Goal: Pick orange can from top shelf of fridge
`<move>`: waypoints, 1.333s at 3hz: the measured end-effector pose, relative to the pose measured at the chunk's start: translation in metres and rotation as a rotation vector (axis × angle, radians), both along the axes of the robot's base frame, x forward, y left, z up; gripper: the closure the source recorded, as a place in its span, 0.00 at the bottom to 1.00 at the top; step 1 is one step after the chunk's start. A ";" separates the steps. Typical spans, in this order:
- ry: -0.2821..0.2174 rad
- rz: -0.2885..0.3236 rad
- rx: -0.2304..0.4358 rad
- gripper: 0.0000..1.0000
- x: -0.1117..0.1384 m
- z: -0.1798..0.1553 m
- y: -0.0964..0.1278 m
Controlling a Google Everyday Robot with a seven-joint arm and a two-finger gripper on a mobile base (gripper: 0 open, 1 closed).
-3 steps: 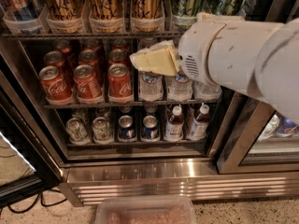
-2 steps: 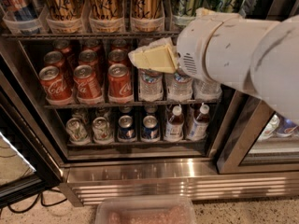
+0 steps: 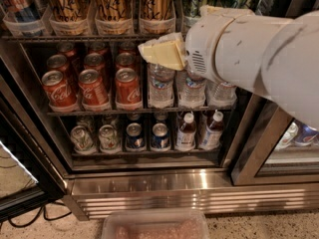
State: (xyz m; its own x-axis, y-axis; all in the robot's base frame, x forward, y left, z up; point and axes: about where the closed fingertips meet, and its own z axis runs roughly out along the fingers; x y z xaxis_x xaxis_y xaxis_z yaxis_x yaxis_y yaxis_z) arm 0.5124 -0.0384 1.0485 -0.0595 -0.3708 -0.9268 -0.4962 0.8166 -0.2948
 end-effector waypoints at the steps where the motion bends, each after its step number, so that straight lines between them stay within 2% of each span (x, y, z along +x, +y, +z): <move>1: -0.020 -0.005 0.012 0.21 -0.002 0.007 0.003; 2: -0.054 0.018 0.049 0.20 0.010 0.013 0.022; 3: -0.080 0.028 0.078 0.24 0.022 0.016 0.035; 4: -0.080 0.028 0.078 0.23 0.022 0.016 0.035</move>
Offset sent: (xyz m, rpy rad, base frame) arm 0.0217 0.0287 -0.0014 0.1051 -0.0839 0.0456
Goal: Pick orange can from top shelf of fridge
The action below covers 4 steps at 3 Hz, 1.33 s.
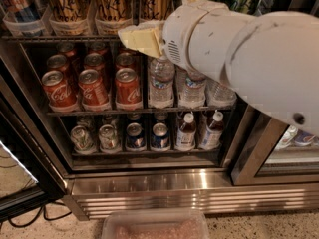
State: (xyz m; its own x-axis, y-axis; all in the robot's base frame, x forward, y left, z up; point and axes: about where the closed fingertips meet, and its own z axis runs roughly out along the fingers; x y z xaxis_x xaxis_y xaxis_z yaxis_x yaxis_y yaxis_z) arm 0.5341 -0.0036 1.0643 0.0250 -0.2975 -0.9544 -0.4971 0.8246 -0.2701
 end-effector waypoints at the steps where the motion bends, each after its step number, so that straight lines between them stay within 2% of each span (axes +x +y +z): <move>1: -0.013 -0.004 0.013 0.23 -0.001 0.004 0.005; 3: -0.021 -0.019 0.042 0.23 0.005 -0.001 0.007; 4: -0.019 -0.030 0.052 0.30 0.009 -0.008 0.005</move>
Offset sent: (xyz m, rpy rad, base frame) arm 0.0079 0.0091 -0.0060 0.0448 -0.0186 -0.0224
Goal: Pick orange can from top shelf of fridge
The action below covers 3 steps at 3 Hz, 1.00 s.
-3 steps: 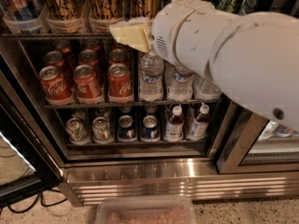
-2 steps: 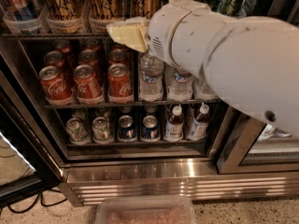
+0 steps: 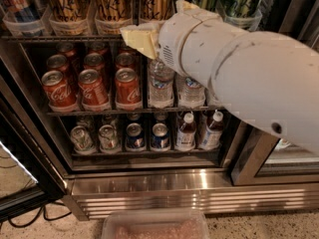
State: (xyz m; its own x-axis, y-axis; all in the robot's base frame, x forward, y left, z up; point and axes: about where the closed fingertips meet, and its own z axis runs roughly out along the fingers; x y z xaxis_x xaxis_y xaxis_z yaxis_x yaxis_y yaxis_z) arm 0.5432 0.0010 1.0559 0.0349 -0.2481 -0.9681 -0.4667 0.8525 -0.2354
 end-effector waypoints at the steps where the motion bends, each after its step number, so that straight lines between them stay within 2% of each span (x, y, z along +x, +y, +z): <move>1: 0.000 0.000 0.000 0.27 0.000 0.000 0.000; 2: 0.000 0.000 0.000 0.22 0.000 0.000 0.000; 3: -0.014 -0.001 0.003 0.23 0.006 0.000 0.002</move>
Offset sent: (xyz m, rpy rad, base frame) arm 0.0000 0.0000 0.0000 0.0000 0.0000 0.0000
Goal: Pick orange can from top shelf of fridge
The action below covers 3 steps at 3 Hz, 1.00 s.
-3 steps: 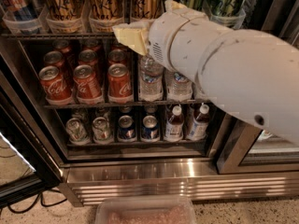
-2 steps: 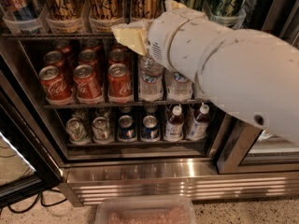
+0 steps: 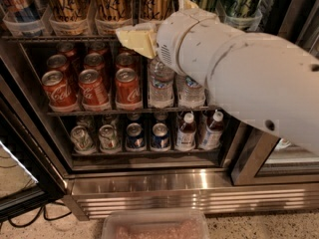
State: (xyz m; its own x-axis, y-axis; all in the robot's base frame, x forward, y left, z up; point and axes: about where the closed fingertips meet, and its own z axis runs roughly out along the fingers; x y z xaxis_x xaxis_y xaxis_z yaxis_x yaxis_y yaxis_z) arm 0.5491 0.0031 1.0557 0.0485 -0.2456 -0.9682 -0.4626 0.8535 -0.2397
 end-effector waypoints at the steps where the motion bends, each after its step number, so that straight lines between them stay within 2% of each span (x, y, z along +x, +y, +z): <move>1: -0.024 -0.009 0.003 0.25 0.008 0.002 -0.001; 3: -0.057 -0.045 0.008 0.29 0.018 0.003 -0.010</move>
Offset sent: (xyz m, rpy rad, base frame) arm 0.0312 -0.0014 0.0052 0.0137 -0.0566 -0.0529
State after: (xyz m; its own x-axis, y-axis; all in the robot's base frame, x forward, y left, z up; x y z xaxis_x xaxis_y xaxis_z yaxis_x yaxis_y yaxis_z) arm 0.5667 -0.0065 1.0586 0.0928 -0.2412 -0.9660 -0.4098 0.8750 -0.2579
